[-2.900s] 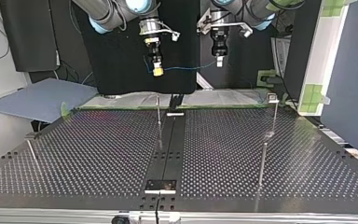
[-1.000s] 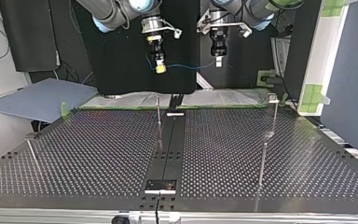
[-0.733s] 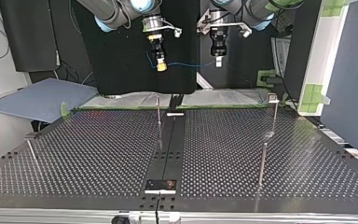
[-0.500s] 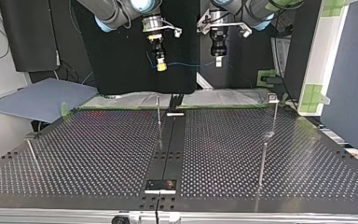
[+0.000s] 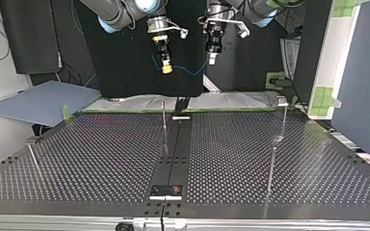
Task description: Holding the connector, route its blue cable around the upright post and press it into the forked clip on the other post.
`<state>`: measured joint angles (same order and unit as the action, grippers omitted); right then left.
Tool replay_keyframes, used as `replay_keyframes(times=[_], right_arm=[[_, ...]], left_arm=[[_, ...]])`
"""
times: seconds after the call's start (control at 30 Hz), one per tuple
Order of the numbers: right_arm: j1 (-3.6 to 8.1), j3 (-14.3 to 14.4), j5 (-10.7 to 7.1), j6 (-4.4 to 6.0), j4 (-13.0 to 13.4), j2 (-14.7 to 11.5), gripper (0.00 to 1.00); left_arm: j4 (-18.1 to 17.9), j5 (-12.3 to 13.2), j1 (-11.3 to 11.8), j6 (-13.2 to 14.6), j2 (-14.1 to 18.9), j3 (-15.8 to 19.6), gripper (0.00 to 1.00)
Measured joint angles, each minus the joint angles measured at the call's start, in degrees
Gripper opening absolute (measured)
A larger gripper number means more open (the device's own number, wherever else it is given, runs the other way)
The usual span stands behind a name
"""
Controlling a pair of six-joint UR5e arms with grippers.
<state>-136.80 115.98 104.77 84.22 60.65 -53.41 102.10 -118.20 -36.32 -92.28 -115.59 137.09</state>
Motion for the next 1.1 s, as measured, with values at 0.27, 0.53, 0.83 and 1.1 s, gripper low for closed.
replay_keyframes(times=[0.27,0.53,0.83,1.1], right_arm=[[0.00,0.0,0.00,0.00,0.0,0.0,0.00],[-0.90,-0.9,0.89,0.88,-0.9,-0.9,0.00],[-4.88,-3.0,4.88,3.73,-4.9,-4.9,0.00],[-5.92,-3.1,7.96,5.97,-8.5,-8.5,0.00]], left_arm=[[-3.6,0.2,-0.1,0.0,0.0,0.0,0.00],[-4.3,-0.9,0.2,0.1,1.0,-1.1,0.00],[0.1,-5.2,1.2,-2.0,5.5,-5.3,0.00],[4.1,-6.2,4.0,-5.4,9.5,-6.5,0.00]])
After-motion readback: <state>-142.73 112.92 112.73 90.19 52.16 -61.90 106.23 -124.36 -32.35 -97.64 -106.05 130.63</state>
